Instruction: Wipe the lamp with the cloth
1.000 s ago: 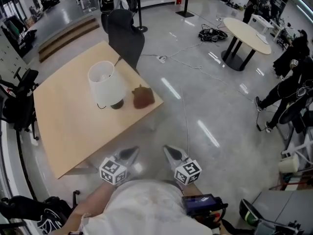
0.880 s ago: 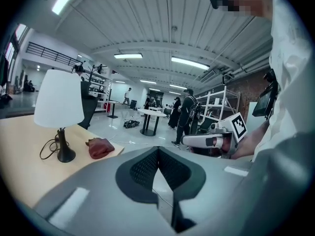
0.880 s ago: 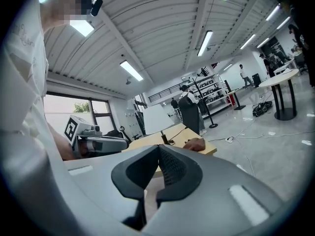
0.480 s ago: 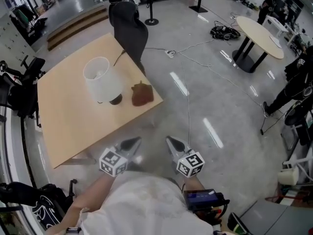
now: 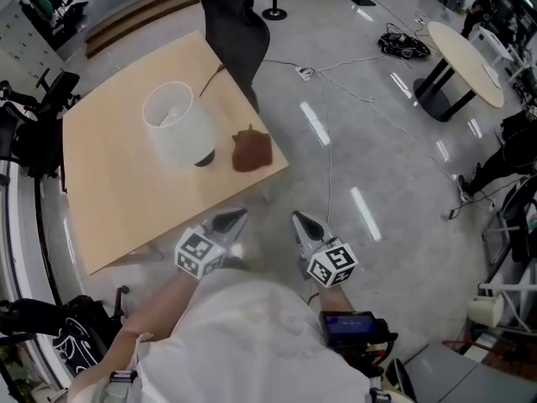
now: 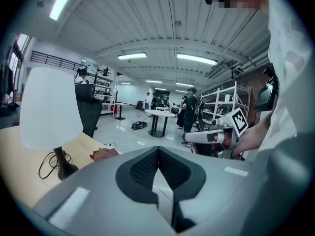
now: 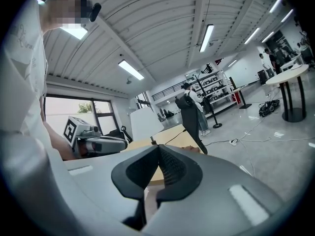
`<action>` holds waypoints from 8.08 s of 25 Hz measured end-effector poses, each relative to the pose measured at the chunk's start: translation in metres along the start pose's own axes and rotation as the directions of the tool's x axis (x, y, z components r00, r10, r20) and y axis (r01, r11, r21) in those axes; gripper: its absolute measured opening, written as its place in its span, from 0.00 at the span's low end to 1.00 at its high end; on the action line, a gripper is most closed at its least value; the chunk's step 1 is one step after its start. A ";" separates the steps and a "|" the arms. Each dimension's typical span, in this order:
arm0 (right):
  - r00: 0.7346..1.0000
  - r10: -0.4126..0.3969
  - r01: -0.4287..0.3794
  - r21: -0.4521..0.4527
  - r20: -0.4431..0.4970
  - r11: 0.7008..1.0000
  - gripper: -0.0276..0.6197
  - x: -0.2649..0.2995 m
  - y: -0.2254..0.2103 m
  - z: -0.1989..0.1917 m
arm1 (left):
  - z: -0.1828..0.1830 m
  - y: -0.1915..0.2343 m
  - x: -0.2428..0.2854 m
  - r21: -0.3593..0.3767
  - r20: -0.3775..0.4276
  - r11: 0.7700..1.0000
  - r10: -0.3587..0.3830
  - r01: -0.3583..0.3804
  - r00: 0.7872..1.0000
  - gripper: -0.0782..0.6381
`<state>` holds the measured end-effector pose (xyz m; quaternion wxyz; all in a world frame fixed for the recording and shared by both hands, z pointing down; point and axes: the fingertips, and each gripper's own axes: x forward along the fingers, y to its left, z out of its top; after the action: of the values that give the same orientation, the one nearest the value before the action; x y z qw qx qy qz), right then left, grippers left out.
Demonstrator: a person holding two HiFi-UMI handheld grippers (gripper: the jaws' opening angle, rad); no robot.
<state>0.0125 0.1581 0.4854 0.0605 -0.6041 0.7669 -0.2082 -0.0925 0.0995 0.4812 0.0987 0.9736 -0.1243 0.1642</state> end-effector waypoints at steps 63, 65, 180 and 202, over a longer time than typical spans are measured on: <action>0.923 0.279 -0.289 0.000 -0.264 0.957 0.06 0.160 -0.217 0.068 | -0.141 0.224 0.219 -0.061 -0.710 0.823 0.362 -0.564 0.604 0.48; 0.921 0.284 -0.295 0.000 -0.266 0.956 0.06 0.159 -0.217 0.066 | -0.143 0.223 0.216 -0.068 -0.707 0.813 0.370 -0.578 0.603 0.41; 0.922 0.335 -0.378 -0.257 -0.195 0.890 0.06 0.258 0.034 0.111 | 0.065 0.344 -0.128 -0.189 0.038 0.758 0.641 -0.625 0.766 0.26; 0.938 0.311 -0.342 -0.267 -0.150 0.901 0.06 0.249 0.037 0.122 | 0.114 0.356 -0.160 -0.210 0.158 0.805 0.588 -0.555 0.793 0.27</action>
<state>-0.0446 -0.1019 0.3994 -0.0342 -0.4575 0.8815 -0.1121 -0.3027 -0.2313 0.3742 0.1046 0.8914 -0.4353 0.0698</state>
